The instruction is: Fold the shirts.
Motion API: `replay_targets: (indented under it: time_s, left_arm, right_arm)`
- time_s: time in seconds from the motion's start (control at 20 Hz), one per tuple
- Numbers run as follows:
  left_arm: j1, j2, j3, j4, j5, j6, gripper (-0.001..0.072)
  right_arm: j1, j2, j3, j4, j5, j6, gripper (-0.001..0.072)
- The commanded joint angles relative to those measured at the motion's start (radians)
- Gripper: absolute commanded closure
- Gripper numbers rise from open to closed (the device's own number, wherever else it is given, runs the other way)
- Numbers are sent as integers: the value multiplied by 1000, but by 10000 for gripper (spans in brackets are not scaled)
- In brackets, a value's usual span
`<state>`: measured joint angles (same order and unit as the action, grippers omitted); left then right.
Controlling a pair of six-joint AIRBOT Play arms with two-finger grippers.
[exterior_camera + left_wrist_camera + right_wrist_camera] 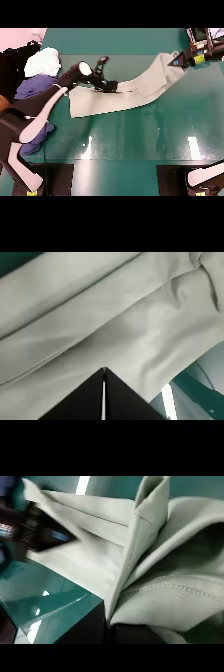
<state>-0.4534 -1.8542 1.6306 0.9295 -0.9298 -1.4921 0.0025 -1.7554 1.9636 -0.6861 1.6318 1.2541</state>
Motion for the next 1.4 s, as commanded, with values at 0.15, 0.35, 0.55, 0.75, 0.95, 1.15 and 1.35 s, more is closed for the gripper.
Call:
replay_targets:
  time_s: [0.15,0.35,0.55,0.75,0.95,1.15,1.35]
  left_arm:
    - [-60,-125,75,-69,12,-3,685]
    - [-58,-125,75,-35,-4,0,685]
    - [-2,-122,99,-13,-135,0,685]
    - [80,-58,115,62,-257,23,685]
    - [130,63,115,211,-310,34,685]
    - [234,215,115,288,-314,58,684]
    - [365,359,115,307,-320,61,684]
  right_arm:
    - [211,29,89,93,-23,47,699]
    - [296,34,61,92,-59,12,700]
    - [341,36,71,90,-88,8,699]
    - [352,36,71,91,-86,-17,699]
    - [356,36,70,90,-89,-22,699]
    - [427,28,69,92,-153,-77,699]
    - [613,-58,69,92,-352,-134,699]
